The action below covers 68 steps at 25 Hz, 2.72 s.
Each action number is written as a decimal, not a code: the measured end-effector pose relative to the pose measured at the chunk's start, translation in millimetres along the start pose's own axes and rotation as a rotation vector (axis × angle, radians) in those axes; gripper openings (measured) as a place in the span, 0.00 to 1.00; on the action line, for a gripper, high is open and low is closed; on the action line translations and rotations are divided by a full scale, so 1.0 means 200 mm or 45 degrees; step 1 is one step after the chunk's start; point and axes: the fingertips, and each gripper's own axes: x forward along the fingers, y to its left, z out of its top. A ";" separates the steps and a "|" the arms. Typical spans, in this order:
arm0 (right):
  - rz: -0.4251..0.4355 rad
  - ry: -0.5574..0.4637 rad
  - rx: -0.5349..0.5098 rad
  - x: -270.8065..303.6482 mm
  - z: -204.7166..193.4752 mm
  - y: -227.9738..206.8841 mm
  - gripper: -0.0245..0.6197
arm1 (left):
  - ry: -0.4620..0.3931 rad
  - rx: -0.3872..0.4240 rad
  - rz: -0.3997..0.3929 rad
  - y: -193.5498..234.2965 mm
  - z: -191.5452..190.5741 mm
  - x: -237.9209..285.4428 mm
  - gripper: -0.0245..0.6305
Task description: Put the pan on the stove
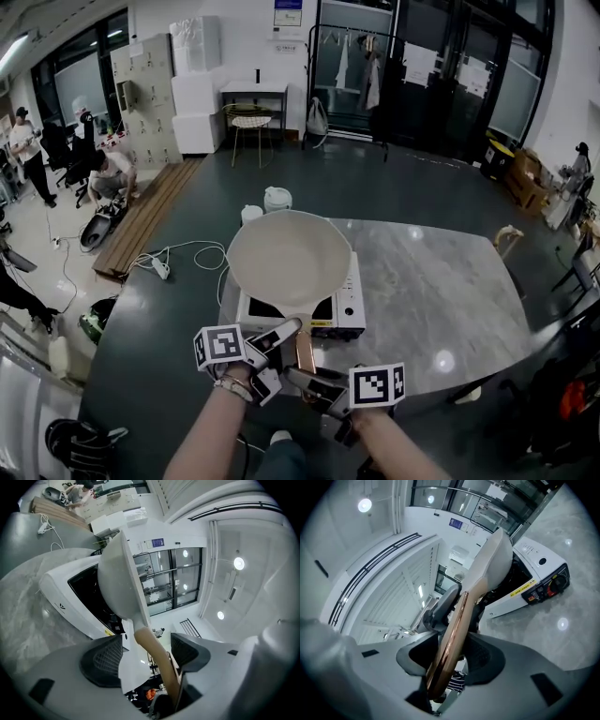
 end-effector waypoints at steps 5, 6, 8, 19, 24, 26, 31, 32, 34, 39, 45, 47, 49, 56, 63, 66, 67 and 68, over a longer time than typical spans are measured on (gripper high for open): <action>-0.007 -0.050 0.049 -0.01 0.01 -0.02 0.29 | -0.050 -0.027 -0.013 -0.04 -0.04 -0.05 0.52; -0.012 -0.054 0.046 -0.01 0.02 -0.02 0.29 | -0.054 -0.027 -0.006 -0.04 -0.05 -0.06 0.52; -0.027 -0.057 0.030 -0.01 0.02 -0.02 0.29 | -0.064 -0.031 0.008 -0.03 -0.06 -0.07 0.52; -0.007 -0.139 0.070 -0.06 0.07 -0.07 0.50 | -0.117 0.011 0.057 -0.06 -0.08 -0.13 0.53; -0.006 -0.107 0.018 -0.16 0.11 -0.04 0.51 | -0.261 0.049 0.032 -0.14 0.00 -0.26 0.53; -0.027 -0.116 -0.005 -0.22 0.14 -0.04 0.51 | -0.279 0.078 0.041 -0.16 0.01 -0.30 0.53; -0.088 -0.182 -0.067 -0.39 0.21 -0.02 0.51 | -0.294 0.150 0.060 -0.22 0.02 -0.39 0.53; -0.102 -0.194 -0.078 -0.43 0.22 -0.02 0.51 | -0.303 0.158 0.064 -0.23 0.02 -0.41 0.53; -0.138 -0.226 -0.100 -0.49 0.24 -0.03 0.51 | -0.328 0.169 0.071 -0.25 0.03 -0.46 0.53; -0.214 -0.302 -0.180 -0.61 0.29 -0.03 0.51 | -0.357 0.311 0.097 -0.30 0.03 -0.57 0.53; -0.334 -0.353 -0.411 -0.67 0.37 -0.04 0.50 | -0.395 0.513 0.180 -0.34 0.12 -0.65 0.44; -0.390 -0.410 -0.487 -0.70 0.44 -0.05 0.34 | -0.415 0.581 0.214 -0.34 0.16 -0.66 0.34; -0.425 -0.472 -0.545 -0.73 0.52 -0.06 0.21 | -0.446 0.639 0.242 -0.34 0.22 -0.66 0.27; -0.442 -0.501 -0.858 -0.67 0.76 -0.01 0.10 | -0.497 0.872 0.291 -0.35 0.48 -0.66 0.05; -0.650 -0.629 -1.209 -0.65 1.00 0.03 0.08 | -0.546 1.249 0.440 -0.43 0.73 -0.66 0.05; -0.681 -0.683 -1.278 -0.65 1.07 0.08 0.08 | -0.607 1.360 0.471 -0.47 0.81 -0.70 0.05; -0.692 -0.698 -1.301 -0.66 1.10 0.09 0.08 | -0.627 1.394 0.484 -0.49 0.83 -0.71 0.05; -0.703 -0.712 -1.321 -0.67 1.12 0.10 0.08 | -0.645 1.428 0.498 -0.50 0.85 -0.72 0.05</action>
